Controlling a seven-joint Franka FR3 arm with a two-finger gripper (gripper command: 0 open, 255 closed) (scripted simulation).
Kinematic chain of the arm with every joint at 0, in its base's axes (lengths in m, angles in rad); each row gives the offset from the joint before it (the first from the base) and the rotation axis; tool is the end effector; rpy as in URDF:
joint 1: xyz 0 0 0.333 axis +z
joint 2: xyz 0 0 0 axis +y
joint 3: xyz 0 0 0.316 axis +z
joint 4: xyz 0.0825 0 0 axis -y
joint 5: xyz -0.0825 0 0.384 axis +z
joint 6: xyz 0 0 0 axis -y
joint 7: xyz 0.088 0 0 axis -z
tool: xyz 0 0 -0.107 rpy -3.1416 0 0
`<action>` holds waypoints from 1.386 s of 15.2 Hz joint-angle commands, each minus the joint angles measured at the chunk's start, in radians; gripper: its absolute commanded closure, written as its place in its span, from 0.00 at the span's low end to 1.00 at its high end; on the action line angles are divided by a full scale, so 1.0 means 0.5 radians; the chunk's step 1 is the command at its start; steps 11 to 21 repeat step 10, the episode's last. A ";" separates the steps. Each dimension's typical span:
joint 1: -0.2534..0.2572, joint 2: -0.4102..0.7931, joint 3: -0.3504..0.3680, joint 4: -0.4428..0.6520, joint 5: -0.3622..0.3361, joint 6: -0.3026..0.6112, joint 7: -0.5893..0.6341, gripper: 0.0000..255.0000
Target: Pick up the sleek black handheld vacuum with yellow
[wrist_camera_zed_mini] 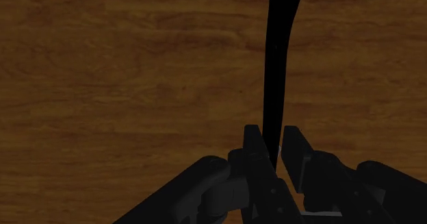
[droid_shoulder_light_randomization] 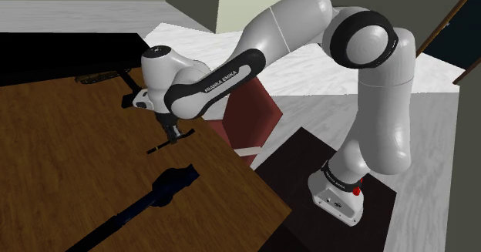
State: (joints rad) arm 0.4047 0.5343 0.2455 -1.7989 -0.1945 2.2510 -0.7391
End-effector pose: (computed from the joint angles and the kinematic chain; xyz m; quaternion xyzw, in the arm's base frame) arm 0.5250 0.3782 0.2524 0.7355 0.6767 -0.0309 0.0097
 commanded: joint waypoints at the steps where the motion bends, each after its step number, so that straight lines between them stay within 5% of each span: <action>1: -0.008 -0.036 0.007 0.003 0.012 -0.039 -0.011 1.00; 21: -0.022 -0.148 0.029 0.039 0.051 -0.183 -0.038 1.00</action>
